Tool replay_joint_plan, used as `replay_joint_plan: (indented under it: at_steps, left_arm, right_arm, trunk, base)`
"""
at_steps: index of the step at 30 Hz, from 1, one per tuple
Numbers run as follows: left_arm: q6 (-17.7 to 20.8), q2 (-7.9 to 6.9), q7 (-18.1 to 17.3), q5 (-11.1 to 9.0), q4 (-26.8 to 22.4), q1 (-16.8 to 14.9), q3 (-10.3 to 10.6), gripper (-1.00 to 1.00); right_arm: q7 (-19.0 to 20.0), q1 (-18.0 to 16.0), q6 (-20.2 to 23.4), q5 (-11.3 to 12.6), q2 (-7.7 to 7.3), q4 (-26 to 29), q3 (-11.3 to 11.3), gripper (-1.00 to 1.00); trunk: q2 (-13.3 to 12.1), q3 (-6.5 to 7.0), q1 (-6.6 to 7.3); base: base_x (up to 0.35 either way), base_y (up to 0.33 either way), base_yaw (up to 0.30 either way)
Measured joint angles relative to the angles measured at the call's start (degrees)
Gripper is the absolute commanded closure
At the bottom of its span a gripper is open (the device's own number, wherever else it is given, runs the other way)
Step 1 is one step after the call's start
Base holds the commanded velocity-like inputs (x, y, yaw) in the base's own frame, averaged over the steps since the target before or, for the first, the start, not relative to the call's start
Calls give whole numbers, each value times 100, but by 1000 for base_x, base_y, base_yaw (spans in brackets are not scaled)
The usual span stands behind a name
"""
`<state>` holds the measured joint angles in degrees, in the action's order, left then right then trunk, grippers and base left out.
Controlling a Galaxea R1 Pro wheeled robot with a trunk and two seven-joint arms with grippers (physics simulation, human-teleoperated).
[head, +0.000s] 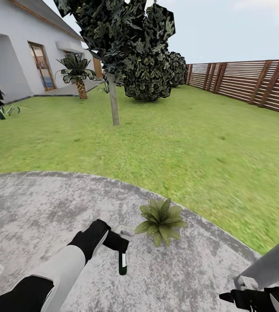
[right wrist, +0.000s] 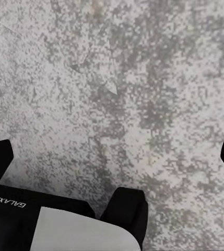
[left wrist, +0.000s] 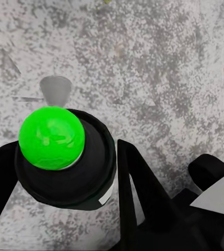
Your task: Pick up the pesticide atomizer in the garden and spray insectifuge to fully cover both potted plants in the garden.
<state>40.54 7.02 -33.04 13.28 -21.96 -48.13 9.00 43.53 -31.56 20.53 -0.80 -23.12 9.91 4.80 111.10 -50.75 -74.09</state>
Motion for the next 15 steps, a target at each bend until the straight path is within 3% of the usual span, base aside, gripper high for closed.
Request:
replay_joint_plan:
  at_steps: [6,11,15]
  left_arm:
    - [-1,23,-8,-105,-8,0,0,100]
    - [119,18,-18,-125,-767,-1,-3,100]
    - [323,13,-16,-103,-950,0,-4,100]
  right_arm:
    - [1,0,0,0,0,1,0,-100]
    - [9,0,0,0,0,1,0,-100]
    - [10,0,-1,0,-1,1,0,-100]
  trunk:
    - [0,0,0]
    - [0,0,0]
    - [0,0,1]
  base:
    - [0,0,257]
    - [14,22,257]
    - [118,171,257]
